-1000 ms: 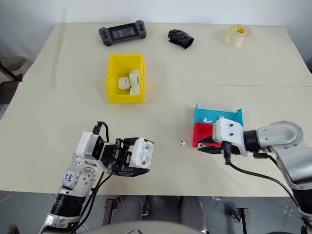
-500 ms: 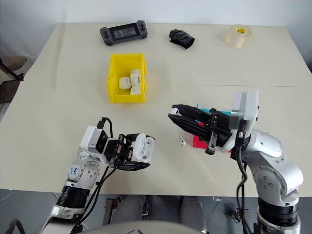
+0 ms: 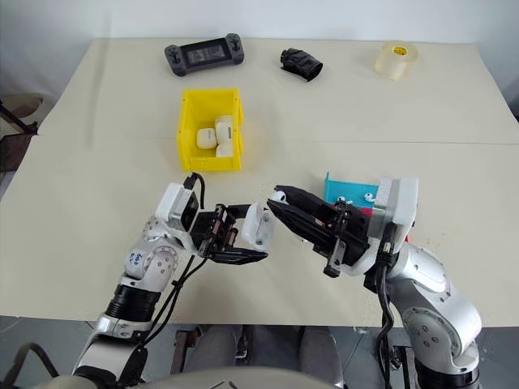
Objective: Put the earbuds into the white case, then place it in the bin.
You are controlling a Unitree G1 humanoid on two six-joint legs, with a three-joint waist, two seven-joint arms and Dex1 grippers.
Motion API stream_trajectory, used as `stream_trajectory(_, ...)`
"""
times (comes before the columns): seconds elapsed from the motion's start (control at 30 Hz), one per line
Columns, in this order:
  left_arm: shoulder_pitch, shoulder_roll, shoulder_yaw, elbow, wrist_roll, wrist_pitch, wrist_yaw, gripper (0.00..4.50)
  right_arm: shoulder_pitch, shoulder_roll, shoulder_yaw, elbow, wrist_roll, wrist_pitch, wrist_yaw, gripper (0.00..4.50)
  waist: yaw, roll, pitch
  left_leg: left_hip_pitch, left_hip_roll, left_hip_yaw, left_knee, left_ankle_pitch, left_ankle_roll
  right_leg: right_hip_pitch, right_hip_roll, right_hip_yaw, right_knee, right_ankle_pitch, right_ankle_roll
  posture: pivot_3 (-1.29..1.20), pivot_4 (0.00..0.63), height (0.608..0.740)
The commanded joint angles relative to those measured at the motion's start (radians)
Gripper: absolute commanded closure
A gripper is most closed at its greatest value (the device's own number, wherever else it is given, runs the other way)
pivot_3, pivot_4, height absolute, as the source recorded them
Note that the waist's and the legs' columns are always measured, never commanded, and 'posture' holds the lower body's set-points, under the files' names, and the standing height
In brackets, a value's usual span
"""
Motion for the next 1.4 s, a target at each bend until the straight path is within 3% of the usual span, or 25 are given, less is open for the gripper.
stream_trajectory(0.03, -0.039, -0.006, -0.017, -0.034, 0.007, 0.036, 0.025, 1.71, 0.038, 0.000, -0.008, -0.048, -0.022, -0.055, 0.001, 3.98, 0.000, 0.000, 0.000, 0.000, 0.000, 0.000, 0.000, 0.000, 0.000, 0.000, 0.000, 0.000, 0.000, 0.000, 0.000, 0.00, 0.150, 0.740)
stream_trajectory(0.43, -0.049, 0.019, -0.011, -0.070, 0.003, 0.090, 0.048, 1.71, 0.023, 0.073, 0.088, 0.010, -0.131, -0.160, -0.014, 3.98, -0.003, 0.000, 0.000, 0.001, 0.000, 0.000, -0.001, 0.000, 0.000, -0.001, 0.001, 0.001, 0.002, 0.000, 0.000, 0.00, 0.150, 0.740)
stream_trajectory(0.83, -0.049, -0.014, 0.026, -0.062, -0.022, 0.085, 0.057, 1.71, 0.041, 0.131, 0.147, 0.103, -0.221, -0.266, -0.001, 3.98, -0.001, 0.000, 0.000, 0.001, 0.000, 0.000, -0.001, 0.000, 0.000, -0.001, 0.001, 0.001, 0.002, 0.000, 0.000, 0.00, 0.150, 0.740)
stream_trajectory(1.4, -0.079, -0.039, 0.057, -0.004, -0.013, 0.048, 0.046, 1.71, 0.077, 0.067, 0.125, 0.108, -0.165, -0.251, 0.029, 3.98, -0.001, 0.000, 0.000, 0.001, 0.000, 0.001, -0.001, 0.000, 0.000, -0.001, 0.001, 0.001, 0.002, 0.000, 0.000, 0.00, 0.150, 0.740)
